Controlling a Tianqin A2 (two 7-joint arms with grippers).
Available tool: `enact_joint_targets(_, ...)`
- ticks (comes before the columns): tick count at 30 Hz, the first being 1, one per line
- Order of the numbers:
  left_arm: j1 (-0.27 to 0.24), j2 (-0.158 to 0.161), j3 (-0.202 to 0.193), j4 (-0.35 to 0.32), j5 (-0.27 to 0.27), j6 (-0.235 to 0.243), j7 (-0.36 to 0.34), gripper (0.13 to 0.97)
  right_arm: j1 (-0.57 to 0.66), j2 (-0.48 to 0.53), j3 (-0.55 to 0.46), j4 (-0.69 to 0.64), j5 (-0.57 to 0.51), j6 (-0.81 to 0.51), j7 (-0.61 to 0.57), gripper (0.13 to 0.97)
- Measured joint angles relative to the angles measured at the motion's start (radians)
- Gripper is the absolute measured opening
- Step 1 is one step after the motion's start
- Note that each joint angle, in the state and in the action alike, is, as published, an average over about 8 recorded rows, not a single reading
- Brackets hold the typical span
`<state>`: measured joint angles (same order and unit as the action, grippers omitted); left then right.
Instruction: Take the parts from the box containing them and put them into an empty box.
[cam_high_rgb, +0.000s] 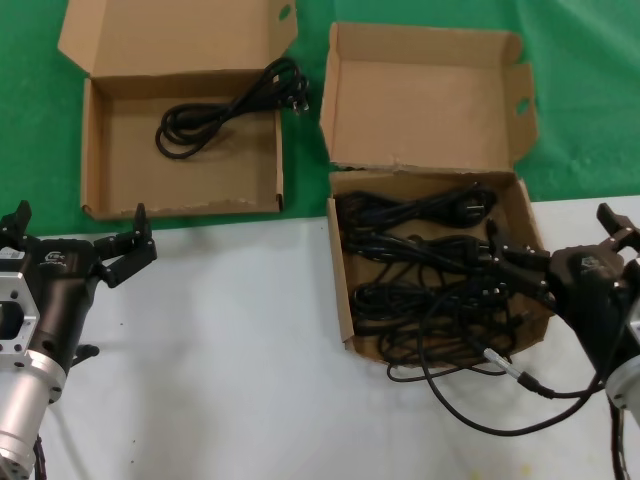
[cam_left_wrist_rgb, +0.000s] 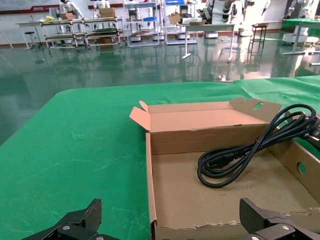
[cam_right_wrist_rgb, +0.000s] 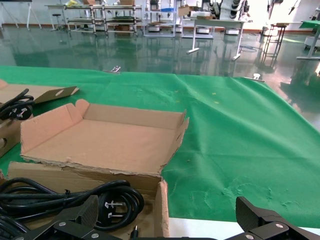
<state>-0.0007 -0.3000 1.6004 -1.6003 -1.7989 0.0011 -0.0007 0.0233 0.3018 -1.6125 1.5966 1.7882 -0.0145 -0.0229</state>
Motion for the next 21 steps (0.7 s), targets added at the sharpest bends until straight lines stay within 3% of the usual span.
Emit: enact_joint_targets(21, 0.000, 0.000, 0.000, 0.000, 0.000, 0.000, 0.000, 0.966, 0.000, 0.000, 0.000, 0.000, 0.000, 0.000, 0.000, 0.966)
